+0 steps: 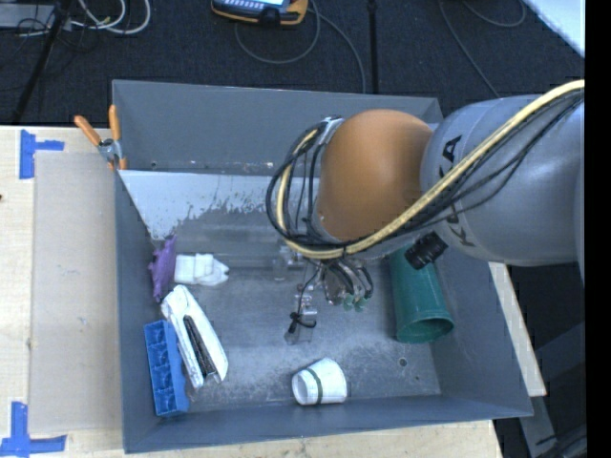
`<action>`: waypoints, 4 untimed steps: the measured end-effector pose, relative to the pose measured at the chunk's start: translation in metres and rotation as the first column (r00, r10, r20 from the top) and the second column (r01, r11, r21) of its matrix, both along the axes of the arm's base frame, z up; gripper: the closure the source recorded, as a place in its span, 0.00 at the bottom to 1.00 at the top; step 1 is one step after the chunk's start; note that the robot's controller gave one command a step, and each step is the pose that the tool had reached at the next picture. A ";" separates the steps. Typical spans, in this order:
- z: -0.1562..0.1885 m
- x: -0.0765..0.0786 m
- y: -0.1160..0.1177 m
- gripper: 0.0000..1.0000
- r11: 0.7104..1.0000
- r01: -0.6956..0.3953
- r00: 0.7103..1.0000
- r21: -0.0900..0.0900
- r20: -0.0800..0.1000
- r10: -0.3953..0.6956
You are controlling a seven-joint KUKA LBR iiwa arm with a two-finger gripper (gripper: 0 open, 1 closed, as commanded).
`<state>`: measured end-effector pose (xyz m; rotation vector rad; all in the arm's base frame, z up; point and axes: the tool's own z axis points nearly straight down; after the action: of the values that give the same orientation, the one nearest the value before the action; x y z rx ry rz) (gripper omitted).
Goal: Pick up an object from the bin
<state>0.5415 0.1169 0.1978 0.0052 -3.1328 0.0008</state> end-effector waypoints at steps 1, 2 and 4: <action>0.004 0.001 -0.001 0.00 1.000 0.002 1.000 0.001 0.006 -0.002; -0.025 -0.031 -0.010 0.00 1.000 -0.012 1.000 0.002 0.012 0.012; -0.083 -0.045 -0.057 0.00 0.938 -0.347 0.938 0.001 0.010 0.347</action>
Offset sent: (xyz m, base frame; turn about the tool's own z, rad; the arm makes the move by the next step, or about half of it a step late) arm -0.0682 -0.0219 -0.0610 -0.0251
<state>0.4961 0.0599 0.1151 0.5584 -3.0925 -0.0009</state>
